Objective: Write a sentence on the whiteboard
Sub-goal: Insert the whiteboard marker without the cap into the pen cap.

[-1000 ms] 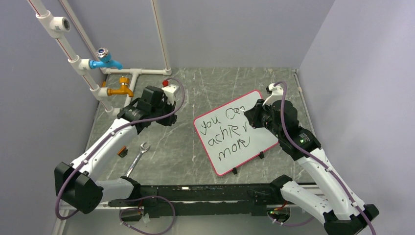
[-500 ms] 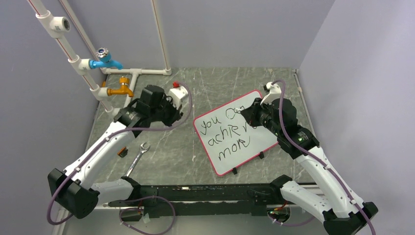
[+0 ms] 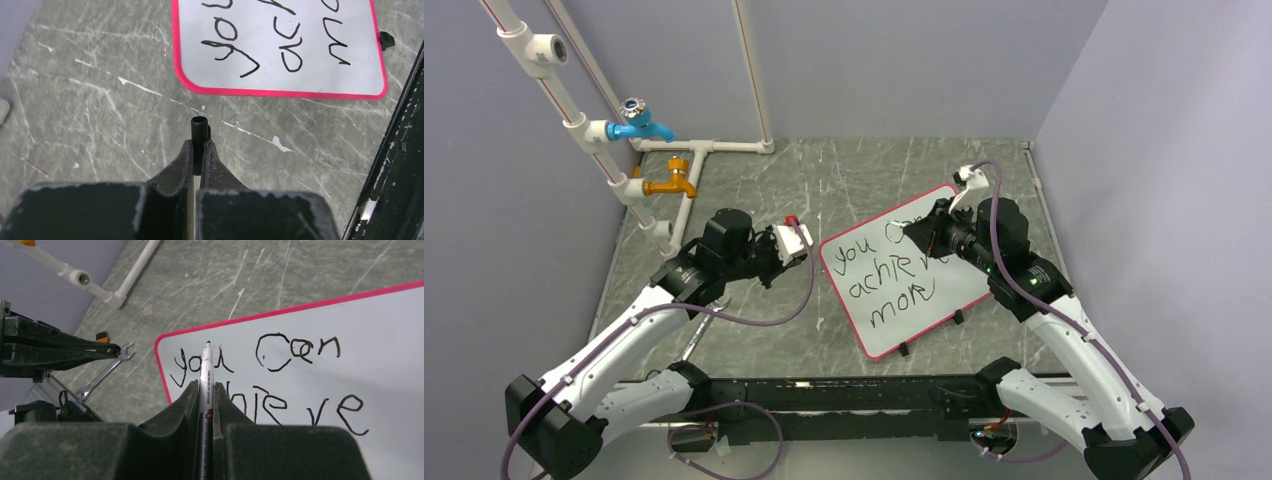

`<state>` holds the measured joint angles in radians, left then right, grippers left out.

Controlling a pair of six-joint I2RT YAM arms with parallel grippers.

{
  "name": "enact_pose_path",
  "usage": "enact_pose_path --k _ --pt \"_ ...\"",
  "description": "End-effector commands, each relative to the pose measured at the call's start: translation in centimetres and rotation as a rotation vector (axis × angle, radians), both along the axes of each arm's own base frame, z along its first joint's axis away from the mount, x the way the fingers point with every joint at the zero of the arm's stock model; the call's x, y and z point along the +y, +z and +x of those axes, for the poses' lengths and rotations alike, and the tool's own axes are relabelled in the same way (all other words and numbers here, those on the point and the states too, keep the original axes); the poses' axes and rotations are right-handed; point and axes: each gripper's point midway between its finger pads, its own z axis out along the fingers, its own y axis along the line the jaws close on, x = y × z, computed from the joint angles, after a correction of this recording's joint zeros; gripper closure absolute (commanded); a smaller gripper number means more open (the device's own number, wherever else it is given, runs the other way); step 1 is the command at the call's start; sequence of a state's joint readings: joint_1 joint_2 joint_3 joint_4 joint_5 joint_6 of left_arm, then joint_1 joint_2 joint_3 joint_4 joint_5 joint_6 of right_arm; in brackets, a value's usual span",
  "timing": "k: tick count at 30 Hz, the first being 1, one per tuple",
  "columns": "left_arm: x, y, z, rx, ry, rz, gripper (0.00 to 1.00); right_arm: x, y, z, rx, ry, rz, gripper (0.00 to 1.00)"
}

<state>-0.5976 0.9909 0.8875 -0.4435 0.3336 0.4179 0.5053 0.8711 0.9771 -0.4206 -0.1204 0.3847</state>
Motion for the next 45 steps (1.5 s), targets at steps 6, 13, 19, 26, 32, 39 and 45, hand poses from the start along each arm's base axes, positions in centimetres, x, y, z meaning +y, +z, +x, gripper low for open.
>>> enact_pose_path --k 6,13,19,26,32,39,45 --pt "-1.5 1.5 -2.1 -0.185 -0.195 -0.053 1.00 3.0 3.8 -1.8 -0.131 0.241 0.048 1.00" --pt "-2.1 2.2 -3.5 -0.233 -0.279 -0.100 1.00 5.3 5.0 -4.8 -0.154 0.468 0.114 1.00" --pt "-2.6 2.1 -4.4 -0.224 -0.347 -0.100 1.00 6.6 5.0 -6.1 -0.119 0.585 0.150 1.00" --pt "-2.9 2.4 -4.7 -0.242 -0.383 -0.096 1.00 8.1 3.7 -6.7 -0.071 0.668 0.140 1.00" --pt "-3.6 3.1 -4.5 -0.230 -0.413 -0.102 1.00 9.7 2.7 -7.2 -0.055 0.713 0.092 1.00" --pt "-3.5 2.6 -5.0 -0.250 -0.426 -0.112 1.00 11.1 1.3 -7.7 -0.033 0.741 0.055 1.00" --pt "-3.5 2.5 -5.3 -0.240 -0.432 -0.112 1.00 11.7 0.5 -7.3 -0.019 0.727 0.023 1.00"
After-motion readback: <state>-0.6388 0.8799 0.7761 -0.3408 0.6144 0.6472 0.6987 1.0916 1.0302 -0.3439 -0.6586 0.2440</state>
